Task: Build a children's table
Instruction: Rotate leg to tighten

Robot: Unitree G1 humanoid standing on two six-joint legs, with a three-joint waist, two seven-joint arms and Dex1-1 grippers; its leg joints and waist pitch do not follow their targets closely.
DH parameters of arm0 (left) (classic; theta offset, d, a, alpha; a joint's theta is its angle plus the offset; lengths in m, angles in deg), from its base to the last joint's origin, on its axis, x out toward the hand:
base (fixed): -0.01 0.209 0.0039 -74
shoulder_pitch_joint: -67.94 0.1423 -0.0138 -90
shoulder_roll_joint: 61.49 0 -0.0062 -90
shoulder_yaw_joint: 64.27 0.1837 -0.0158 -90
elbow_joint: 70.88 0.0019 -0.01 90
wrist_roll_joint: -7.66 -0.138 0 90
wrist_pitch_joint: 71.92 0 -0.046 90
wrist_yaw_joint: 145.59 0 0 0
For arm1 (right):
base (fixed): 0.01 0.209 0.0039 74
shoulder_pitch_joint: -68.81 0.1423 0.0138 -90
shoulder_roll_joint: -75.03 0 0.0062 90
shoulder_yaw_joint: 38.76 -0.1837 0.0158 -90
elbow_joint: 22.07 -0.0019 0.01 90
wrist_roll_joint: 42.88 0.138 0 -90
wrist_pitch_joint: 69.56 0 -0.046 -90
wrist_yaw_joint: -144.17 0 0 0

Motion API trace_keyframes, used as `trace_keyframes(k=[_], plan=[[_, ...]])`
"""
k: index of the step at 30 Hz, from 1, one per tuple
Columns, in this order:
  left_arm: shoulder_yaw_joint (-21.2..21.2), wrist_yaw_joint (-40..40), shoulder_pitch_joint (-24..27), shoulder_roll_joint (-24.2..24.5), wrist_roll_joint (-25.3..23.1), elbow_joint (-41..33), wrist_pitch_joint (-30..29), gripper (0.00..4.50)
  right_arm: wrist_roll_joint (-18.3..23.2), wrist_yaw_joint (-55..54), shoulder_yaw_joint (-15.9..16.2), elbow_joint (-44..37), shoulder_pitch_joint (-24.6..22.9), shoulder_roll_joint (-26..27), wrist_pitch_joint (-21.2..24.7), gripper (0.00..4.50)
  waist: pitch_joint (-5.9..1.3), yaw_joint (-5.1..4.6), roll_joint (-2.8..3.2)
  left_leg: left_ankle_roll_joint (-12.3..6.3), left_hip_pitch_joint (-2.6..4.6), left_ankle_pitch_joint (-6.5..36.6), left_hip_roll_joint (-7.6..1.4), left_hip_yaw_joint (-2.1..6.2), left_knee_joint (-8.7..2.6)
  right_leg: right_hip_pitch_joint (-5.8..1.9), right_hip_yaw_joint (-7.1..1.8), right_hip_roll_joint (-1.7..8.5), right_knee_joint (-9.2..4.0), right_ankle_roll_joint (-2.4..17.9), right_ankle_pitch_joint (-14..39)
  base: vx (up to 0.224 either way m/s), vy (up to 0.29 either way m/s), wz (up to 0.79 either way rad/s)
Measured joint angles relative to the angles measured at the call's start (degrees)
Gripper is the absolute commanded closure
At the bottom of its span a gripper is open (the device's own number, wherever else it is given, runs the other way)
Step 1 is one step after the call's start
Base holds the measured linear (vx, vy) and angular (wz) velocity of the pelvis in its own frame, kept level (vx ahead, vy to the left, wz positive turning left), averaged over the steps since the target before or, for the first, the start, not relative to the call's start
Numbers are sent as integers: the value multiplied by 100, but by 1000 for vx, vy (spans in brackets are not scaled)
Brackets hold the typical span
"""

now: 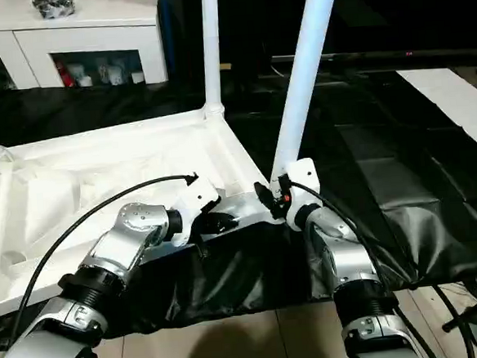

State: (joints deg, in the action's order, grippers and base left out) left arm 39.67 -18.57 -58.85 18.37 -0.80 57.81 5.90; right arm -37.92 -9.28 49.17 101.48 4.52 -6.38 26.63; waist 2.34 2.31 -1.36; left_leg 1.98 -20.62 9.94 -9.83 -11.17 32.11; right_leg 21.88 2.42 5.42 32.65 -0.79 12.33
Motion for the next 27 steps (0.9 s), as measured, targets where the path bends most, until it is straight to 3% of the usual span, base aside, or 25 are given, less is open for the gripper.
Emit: trace_keyframes(k=[4, 8, 18, 20, 27], plan=[[42, -353, 62, 108, 17, -182, 21, 450, -27, 770, 154, -286, -256, -356, -84, 93, 3, 37, -4, 0, -22, 0, 0, -8, -7, -6, -6, 0, 3, 3, -2, 0, 0, 0], [103, -903, 98, 397, 155, -287, 220, 450, -59, 1659, 553, -637, -563, -904, -332, 56, 5, 125, -8, 0, -35, -1, -4, -21, -9, 7, -12, -1, 35, 30, -115, 0, 0, 0], [182, -1401, 55, 500, 236, -292, 481, 450, 219, 2870, 607, -1057, -882, -1675, -303, 56, 10, 345, 20, 0, -54, -2, -29, -35, -32, 12, 9, -6, 45, 4, -131, 0, 0, 0], [209, -1491, 50, 517, 236, -292, 517, 450, 273, 3052, 604, -1106, -934, -1760, -296, 56, 10, 351, 19, 0, -58, -2, -28, -38, -21, 12, 6, -3, 43, 4, -131, 0, 0, 0], [223, -1610, 49, 529, 237, -270, 578, 450, 417, 3247, 584, -1105, -952, -1847, -240, 125, 12, 360, 19, 0, -61, -2, -27, -42, -12, 12, 6, 2, 46, 5, -132, 0, 0, 0]])
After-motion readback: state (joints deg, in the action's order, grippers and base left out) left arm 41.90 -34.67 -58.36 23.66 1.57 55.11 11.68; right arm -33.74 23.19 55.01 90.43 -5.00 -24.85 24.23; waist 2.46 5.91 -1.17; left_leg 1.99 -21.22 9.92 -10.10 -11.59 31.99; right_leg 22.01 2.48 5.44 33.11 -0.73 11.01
